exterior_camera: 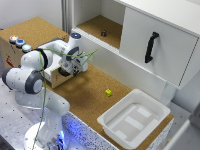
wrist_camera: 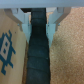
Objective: Push the handle of the drawer
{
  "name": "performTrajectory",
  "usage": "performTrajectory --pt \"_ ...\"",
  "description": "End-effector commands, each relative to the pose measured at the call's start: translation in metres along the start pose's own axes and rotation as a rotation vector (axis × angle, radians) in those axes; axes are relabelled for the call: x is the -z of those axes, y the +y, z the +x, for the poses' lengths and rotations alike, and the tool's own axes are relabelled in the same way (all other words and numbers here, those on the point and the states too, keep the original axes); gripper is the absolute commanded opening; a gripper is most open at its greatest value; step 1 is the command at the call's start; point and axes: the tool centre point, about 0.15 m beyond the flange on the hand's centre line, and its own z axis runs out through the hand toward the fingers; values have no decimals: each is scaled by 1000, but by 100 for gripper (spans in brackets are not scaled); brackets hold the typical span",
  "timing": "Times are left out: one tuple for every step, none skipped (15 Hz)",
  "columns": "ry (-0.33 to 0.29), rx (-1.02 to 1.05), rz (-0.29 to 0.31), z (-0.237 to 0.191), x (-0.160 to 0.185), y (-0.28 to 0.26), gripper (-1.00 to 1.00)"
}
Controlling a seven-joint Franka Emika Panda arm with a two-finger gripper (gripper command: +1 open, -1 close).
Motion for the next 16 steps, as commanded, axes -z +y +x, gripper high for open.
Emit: performTrajectory --pt "-86 43 7 15 -38 -47 -100" --pt "-89 50 11 15 -41 -55 -100" --pt "-93 58 16 14 -44 -64 -100" --pt "-94 63 22 14 -47 -73 -100" --pt "-94 70 27 14 -49 -83 -100" --pt "-95 77 30 15 -52 -91 -100" --pt "-96 84 32 16 -54 -99 -100" --pt "-98 87 36 16 -57 -105 -100" --pt "-100 92 37 17 -59 -113 -100" --pt "-102 99 40 17 -61 -121 -100" --pt "-102 101 46 18 -63 -129 -100" --pt "-100 99 50 18 -66 -138 -100" --pt "-100 99 55 17 -68 -145 -100" --pt "-102 101 60 16 -69 -151 -100" --pt "-100 102 62 16 -70 -156 -100" --pt "-99 105 62 15 -71 -161 -100"
